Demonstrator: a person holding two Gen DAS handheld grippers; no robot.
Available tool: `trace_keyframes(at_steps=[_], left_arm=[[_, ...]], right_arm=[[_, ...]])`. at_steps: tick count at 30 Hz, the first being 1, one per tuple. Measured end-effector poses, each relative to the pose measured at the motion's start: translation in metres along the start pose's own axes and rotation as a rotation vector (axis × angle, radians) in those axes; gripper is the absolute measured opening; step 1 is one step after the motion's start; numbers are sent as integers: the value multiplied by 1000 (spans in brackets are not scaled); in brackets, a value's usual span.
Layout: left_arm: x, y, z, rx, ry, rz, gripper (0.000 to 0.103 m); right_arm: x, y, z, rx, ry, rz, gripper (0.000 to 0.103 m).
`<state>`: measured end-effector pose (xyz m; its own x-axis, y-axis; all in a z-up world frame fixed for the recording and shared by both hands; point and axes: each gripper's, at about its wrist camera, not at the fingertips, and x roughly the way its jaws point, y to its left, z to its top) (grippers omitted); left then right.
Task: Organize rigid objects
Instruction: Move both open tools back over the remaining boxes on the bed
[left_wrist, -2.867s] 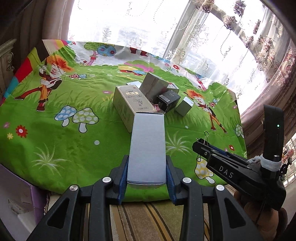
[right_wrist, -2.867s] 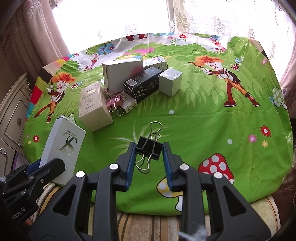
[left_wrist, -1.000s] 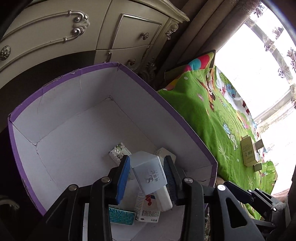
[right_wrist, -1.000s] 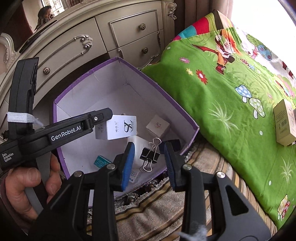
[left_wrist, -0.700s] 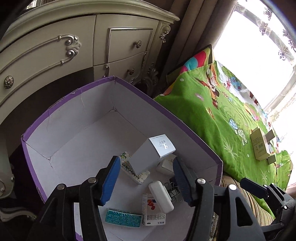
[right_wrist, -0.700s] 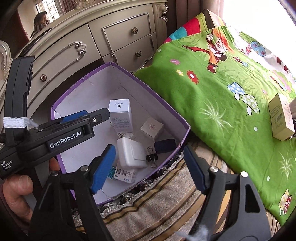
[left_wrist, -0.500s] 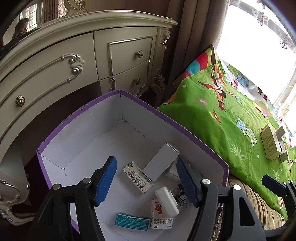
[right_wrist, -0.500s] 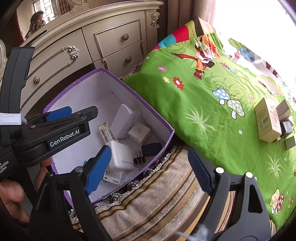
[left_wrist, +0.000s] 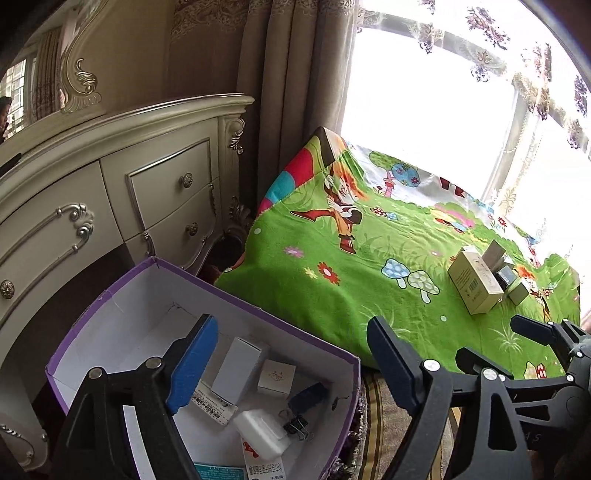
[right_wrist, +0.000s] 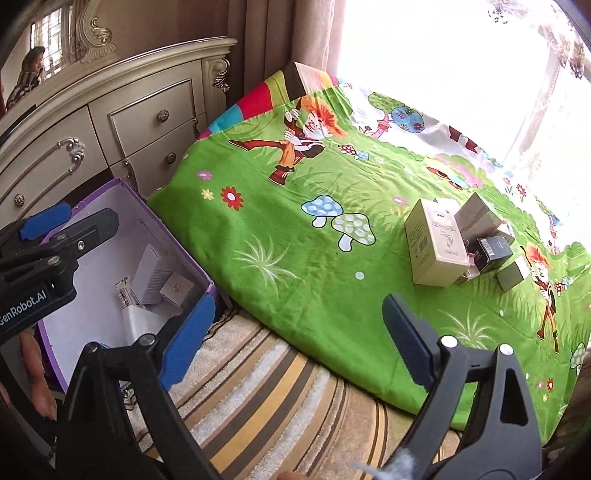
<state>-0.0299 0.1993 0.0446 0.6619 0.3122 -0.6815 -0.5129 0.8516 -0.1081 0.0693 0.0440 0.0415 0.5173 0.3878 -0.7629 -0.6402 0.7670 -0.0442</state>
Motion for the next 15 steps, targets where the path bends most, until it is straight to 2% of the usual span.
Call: trace_keyframes(at_steps=[5,15], left_arm=[[10,-26,3,14,48,-92,84],[42,-89,10,35,134,-178,84]], right_arm=[[0,-52,-6,79,-18,-71,94],[4,-145,-31,239,-16,-195,94]])
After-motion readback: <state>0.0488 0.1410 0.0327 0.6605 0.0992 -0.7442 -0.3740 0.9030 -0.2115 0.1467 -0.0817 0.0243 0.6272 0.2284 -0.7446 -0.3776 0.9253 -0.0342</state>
